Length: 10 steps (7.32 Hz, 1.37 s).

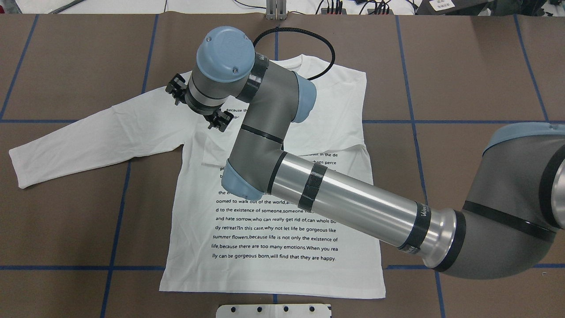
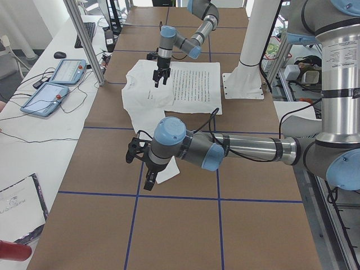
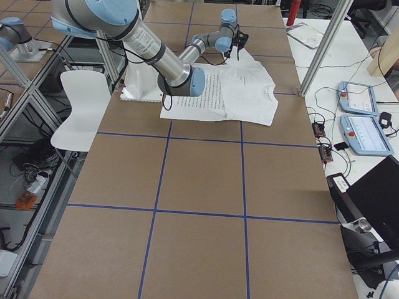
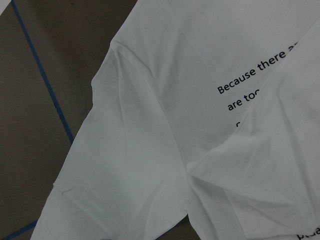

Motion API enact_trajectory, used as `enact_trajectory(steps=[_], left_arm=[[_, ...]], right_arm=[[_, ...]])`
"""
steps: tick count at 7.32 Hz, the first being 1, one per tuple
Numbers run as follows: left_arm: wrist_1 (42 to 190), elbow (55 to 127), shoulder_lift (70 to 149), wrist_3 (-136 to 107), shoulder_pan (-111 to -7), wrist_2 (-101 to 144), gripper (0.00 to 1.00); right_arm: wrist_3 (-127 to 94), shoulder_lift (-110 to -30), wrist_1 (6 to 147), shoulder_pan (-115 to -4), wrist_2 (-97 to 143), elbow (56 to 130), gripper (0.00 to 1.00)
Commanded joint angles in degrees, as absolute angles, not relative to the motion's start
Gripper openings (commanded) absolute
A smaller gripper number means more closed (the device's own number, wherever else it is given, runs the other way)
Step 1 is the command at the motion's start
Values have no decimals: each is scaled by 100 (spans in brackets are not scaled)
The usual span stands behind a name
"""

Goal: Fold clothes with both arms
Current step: 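Fold the held sleeve with the right gripper across the shirt body, then open the right gripper and lift it back off the shirt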

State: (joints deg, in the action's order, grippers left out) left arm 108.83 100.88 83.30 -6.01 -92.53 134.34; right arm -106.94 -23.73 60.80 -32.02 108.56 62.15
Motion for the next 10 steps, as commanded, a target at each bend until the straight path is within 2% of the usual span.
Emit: enact_trajectory(steps=[1, 3, 5, 7, 8, 9, 10], left_arm=[[11169, 10011, 8402, -1007, -8591, 13430, 100], [12072, 9522, 8420, -2148, -7870, 13404, 99], [12594, 8460, 8909, -2711, -7534, 13438, 86], [12604, 8034, 9184, -2874, -7111, 13421, 81], [12612, 7877, 9219, -2883, -7110, 13421, 77], [12604, 7805, 9281, -3048, -7110, 13430, 67], [12595, 7761, 9351, -3163, -7093, 13430, 65]], right_arm=[[-11011, -2460, 6134, -3418, 10915, 6266, 95], [-11004, -3553, 6161, -3707, 11221, 7236, 97], [-10951, -4487, 6152, -4207, 11862, 7995, 98], [-10716, -5480, 6135, -4778, 12407, 8838, 98], [-10514, -5798, 6126, -5034, 12662, 9024, 98], [-10407, -5905, 6126, -5097, 12726, 9070, 98], [-10406, -5924, 6126, -5106, 12727, 9079, 98]])
